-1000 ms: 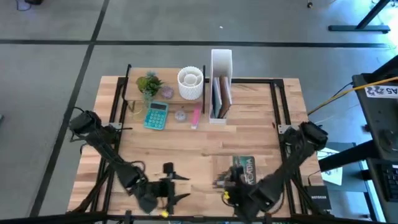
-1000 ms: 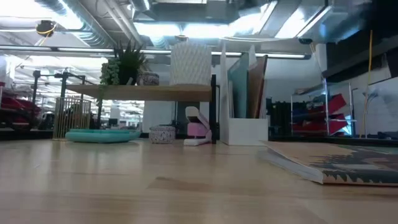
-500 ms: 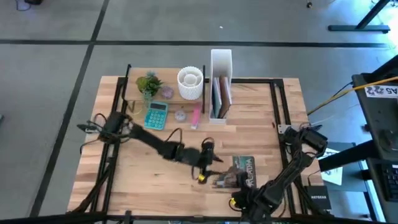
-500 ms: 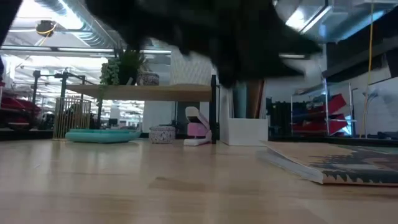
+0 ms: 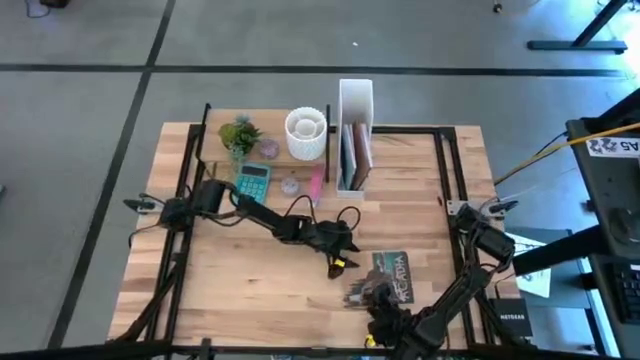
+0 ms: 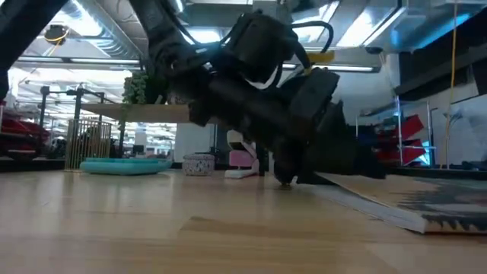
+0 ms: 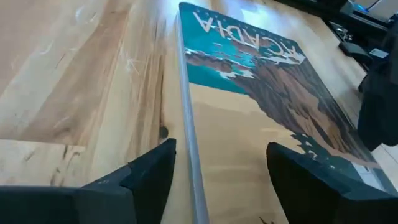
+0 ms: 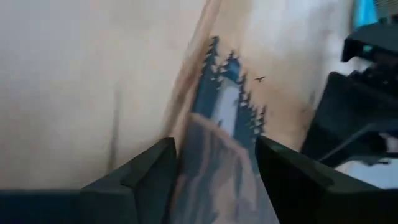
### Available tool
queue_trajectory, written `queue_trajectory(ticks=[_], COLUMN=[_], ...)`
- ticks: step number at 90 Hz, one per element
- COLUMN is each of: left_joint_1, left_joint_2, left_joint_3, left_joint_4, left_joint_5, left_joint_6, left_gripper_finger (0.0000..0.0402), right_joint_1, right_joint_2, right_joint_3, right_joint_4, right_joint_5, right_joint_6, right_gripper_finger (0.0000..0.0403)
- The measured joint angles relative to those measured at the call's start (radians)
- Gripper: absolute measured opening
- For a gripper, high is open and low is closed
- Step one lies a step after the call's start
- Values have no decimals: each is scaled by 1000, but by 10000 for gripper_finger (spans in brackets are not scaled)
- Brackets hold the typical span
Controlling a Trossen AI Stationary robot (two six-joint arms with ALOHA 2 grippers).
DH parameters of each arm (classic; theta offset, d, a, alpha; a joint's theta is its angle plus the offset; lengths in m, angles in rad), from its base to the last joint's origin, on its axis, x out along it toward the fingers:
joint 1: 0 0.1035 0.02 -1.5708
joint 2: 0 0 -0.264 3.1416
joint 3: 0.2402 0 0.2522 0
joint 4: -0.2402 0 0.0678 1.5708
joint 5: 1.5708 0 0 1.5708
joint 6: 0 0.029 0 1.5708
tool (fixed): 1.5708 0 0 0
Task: Stock shelves
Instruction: Put the brown book in the book organizer
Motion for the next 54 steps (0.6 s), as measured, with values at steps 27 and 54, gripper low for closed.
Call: queue_trajectory(ticks=[27,54], left_joint_1=[-36,-40], left_joint_2=[1,-1], left_joint_3=[-4,-5], left_joint_4=[-45,-79], left_joint_5=[-7,-3], left_joint_6=[-45,-68], left_gripper_finger=[235,235], right_joint_1=[1,1], right_joint_2=[29,28], right_joint_3=[108,202], right_joint_4=[-252,-461], right_joint_5=[60,66], right_joint_6=[103,234], right_gripper_finger=[214,214])
